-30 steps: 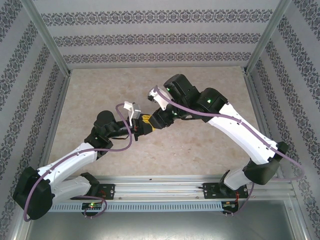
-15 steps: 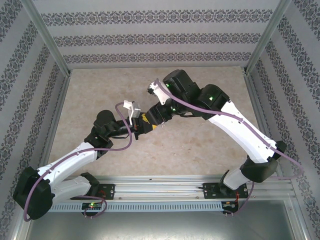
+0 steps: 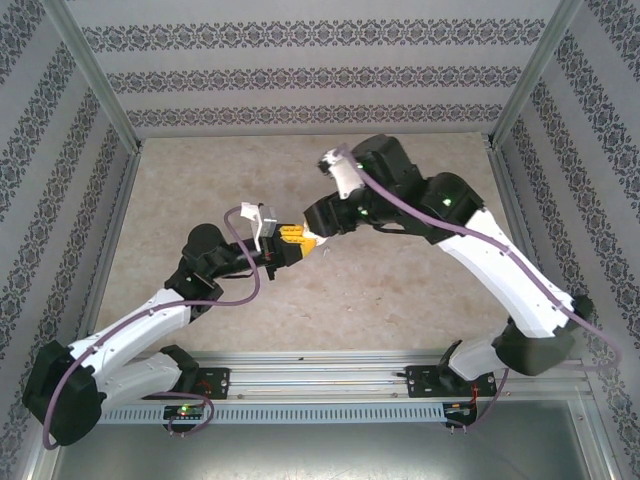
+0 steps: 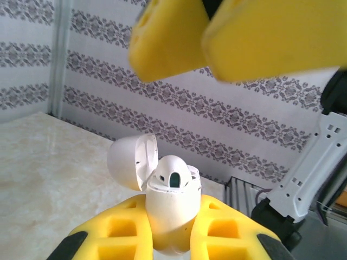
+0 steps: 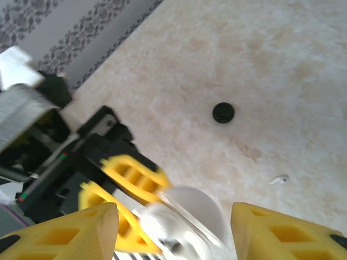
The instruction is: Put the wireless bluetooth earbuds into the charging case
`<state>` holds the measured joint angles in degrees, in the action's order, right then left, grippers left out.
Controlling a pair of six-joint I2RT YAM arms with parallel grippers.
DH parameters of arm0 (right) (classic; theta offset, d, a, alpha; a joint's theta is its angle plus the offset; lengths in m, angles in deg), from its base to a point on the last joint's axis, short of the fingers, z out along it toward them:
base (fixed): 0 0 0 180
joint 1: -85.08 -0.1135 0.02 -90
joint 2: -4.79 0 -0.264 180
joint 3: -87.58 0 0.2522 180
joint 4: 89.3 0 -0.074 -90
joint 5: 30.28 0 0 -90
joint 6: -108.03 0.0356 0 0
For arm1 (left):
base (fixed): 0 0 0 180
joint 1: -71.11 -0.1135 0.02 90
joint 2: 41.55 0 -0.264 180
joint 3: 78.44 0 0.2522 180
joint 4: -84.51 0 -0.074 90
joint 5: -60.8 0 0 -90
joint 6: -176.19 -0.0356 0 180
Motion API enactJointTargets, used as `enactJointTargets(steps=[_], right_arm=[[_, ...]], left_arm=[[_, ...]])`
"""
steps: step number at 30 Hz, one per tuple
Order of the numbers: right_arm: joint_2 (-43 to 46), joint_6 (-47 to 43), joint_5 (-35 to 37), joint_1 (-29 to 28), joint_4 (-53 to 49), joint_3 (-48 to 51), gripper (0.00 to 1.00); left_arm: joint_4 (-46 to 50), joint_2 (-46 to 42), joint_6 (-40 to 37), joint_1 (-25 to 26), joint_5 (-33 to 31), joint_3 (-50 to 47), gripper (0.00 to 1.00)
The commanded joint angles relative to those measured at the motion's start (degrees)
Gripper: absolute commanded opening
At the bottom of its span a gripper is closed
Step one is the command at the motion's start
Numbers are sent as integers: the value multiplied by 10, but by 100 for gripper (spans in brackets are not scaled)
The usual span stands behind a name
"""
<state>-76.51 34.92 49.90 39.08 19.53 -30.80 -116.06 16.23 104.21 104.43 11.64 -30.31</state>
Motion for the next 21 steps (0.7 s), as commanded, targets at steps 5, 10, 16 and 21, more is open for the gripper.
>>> enactJointTargets(steps=[5,10,16,21], right_arm=[[74,129,-15,124,56,126,52],[38,126,-33,161,60,166,50],[-71,107,-66,175,85,196,48],[-171,130,-85,184,85,188,45]], left_arm=[[49,-83,-54,1,-96,-34,0],[114,-131,-79,-1,-146,-47,0],[151,-139,-77,-4,-161,-60,0],[182,-104,-77,-8,-160,-49,0]])
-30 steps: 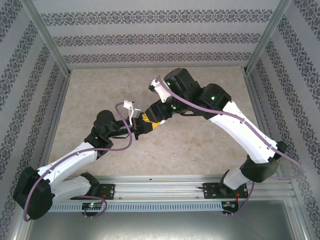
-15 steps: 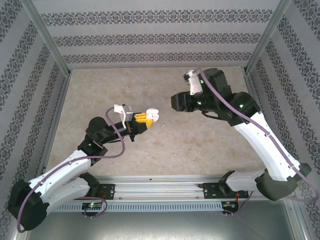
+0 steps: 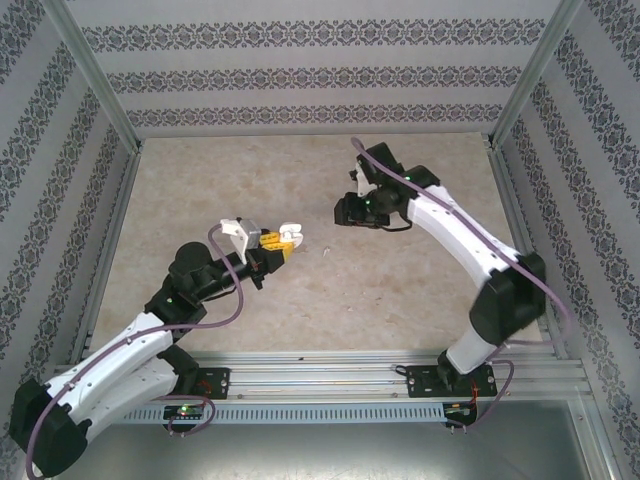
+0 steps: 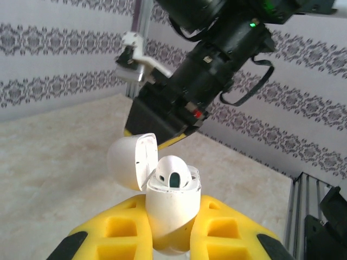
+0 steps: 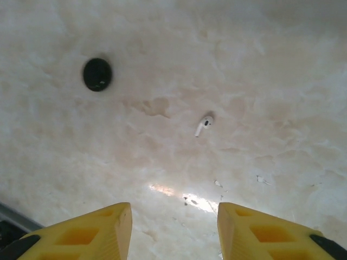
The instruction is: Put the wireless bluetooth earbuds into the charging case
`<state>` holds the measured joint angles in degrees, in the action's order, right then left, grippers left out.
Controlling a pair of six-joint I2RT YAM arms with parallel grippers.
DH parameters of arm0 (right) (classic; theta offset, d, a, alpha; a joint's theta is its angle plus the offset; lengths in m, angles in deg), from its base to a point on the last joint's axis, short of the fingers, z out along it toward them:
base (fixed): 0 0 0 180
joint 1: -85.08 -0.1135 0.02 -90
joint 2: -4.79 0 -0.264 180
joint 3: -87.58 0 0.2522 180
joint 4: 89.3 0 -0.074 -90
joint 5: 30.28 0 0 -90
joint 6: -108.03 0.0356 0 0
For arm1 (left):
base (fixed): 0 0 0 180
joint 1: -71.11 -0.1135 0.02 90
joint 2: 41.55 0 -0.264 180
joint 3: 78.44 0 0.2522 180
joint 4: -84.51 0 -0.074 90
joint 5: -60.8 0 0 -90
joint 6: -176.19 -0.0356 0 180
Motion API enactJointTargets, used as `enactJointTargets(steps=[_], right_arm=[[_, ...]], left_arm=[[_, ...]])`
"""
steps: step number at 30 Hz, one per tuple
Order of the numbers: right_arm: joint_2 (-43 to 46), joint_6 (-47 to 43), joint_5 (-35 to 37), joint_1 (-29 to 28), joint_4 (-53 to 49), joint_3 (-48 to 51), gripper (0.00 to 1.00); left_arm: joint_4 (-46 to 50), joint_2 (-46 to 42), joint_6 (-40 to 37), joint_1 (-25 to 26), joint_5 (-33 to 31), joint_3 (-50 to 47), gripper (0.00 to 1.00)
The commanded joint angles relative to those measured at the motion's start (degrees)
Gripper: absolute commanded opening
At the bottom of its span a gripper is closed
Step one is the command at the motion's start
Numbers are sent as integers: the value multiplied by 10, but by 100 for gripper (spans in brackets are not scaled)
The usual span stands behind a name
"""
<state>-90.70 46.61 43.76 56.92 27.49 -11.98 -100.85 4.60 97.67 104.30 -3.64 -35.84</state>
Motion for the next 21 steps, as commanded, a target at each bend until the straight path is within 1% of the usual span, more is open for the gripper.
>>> enactJointTargets(steps=[1,4,8,11,21], right_arm=[[-46,21,-25,6,11,-2,45],[-99,35,-27,5,22,-10,44],[-173,38,-21,4,-1,-47,43],[-213,37,-30,2,-3,-63,43],[-288,29,-45,1,-11,-104,38]], left_arm=[[29,22,-11,-9,-6,7,0],[15,51,-9,-16,-1,10,0],[-7,86,-6,-26,9,14,0],[-21,106,-2,-33,13,15,0],[-52,152,4,-54,30,16,0]])
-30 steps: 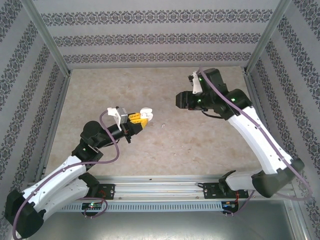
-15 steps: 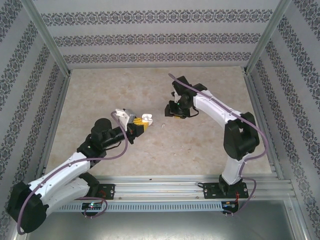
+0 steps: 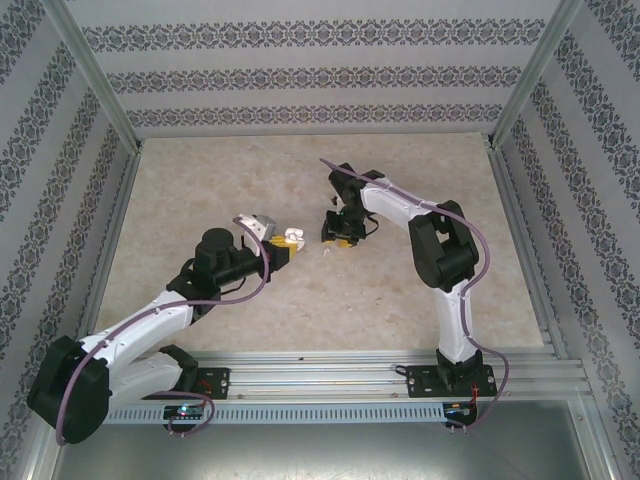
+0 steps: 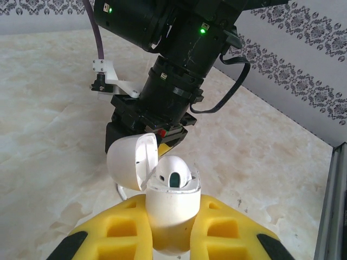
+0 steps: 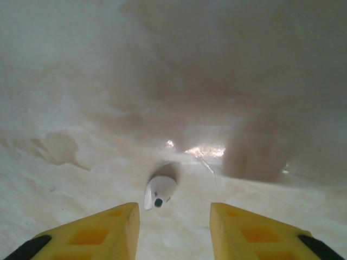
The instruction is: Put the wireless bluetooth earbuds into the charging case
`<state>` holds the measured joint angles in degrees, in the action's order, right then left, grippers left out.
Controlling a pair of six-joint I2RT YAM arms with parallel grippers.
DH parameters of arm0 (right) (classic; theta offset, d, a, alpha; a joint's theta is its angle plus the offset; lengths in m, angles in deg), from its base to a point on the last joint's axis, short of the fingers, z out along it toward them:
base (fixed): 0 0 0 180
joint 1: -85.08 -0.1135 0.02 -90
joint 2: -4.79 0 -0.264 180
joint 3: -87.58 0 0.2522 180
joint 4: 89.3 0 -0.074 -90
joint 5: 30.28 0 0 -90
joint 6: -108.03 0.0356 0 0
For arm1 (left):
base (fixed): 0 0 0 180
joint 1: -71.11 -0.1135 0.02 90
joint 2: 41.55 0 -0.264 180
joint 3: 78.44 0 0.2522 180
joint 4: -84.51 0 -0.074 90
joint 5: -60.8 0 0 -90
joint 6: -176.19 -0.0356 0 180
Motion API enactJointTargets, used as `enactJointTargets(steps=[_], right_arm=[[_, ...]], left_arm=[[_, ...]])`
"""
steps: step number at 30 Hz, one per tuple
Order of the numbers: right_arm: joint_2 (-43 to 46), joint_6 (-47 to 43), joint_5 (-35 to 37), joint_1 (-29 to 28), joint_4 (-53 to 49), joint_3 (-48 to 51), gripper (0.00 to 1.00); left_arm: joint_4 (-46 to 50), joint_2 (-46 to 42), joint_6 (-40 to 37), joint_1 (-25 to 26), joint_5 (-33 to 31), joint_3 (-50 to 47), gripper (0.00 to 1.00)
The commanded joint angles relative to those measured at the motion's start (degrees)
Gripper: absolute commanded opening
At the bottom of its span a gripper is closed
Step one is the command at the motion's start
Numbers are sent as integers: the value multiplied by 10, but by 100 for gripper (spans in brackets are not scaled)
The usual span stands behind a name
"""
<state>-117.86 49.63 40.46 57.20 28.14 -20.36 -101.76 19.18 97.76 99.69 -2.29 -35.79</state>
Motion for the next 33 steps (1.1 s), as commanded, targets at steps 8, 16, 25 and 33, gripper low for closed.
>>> enactJointTargets(steps=[8,16,25,33], right_arm=[[-36,-9,-13,-7,-35,-47,37],[-40,-19,17,-23,-57,-51,33],[-51,-23,14,-26,-61,-56,27],[-67,-32,20,-25,-70,-72,27]], left_arm=[[-50,24,4,-15,26,16,0],[-62,30,10,-18,35,13,0],[-62,23,13,-19,36,7,0],[-64,20,15,-19,36,4,0]])
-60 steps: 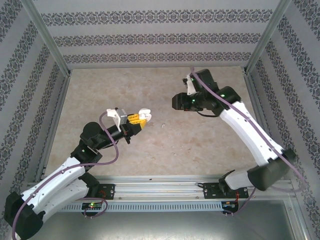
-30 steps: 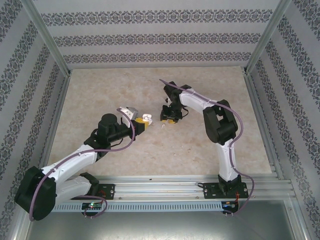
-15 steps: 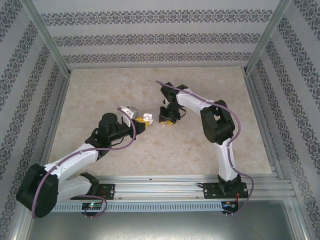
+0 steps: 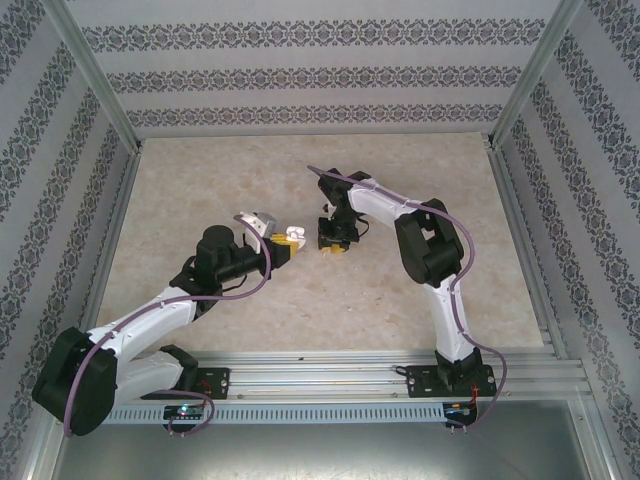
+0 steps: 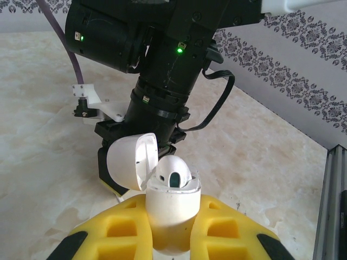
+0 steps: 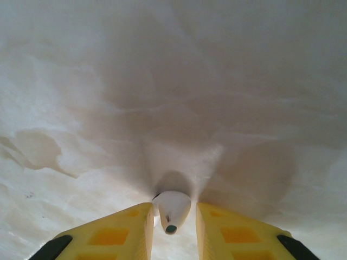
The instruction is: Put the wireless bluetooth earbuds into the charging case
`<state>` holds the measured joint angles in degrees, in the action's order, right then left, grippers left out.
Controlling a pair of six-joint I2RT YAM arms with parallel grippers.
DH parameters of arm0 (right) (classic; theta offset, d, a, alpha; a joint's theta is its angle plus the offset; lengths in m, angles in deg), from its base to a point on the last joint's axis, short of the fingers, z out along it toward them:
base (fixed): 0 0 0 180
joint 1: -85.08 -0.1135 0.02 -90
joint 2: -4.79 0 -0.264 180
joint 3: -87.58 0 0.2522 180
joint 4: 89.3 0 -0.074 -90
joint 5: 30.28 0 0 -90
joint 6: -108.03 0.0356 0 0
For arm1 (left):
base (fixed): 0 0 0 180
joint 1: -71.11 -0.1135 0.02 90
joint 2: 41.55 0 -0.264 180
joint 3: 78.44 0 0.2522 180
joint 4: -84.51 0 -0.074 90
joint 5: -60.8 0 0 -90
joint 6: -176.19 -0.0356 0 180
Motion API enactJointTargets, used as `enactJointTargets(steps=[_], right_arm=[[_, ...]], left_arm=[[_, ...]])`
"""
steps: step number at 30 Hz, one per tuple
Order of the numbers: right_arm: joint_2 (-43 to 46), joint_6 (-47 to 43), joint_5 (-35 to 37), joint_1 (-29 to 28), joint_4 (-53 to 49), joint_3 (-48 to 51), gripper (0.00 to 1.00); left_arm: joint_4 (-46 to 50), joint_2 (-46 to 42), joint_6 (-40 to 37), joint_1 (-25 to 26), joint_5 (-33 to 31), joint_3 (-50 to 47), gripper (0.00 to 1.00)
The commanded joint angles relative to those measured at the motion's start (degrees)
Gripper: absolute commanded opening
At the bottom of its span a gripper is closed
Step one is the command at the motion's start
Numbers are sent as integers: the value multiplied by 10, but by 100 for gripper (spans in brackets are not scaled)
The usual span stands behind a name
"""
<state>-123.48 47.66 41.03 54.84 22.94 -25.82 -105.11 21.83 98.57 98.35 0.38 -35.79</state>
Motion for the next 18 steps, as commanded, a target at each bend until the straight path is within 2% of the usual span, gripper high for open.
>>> enactJointTargets(steps=[1,9,18], right_arm=[[-12,-14,15,-1,-18,-20,27],[-21,-27,14,1,-23,-31,24],[-15,-40,9,1,-29,-31,16]], left_arm=[[-31,-6,7,-6,9,4,0],[-34,-7,7,-7,12,1,0],[-35,-4,7,-8,15,2,0]])
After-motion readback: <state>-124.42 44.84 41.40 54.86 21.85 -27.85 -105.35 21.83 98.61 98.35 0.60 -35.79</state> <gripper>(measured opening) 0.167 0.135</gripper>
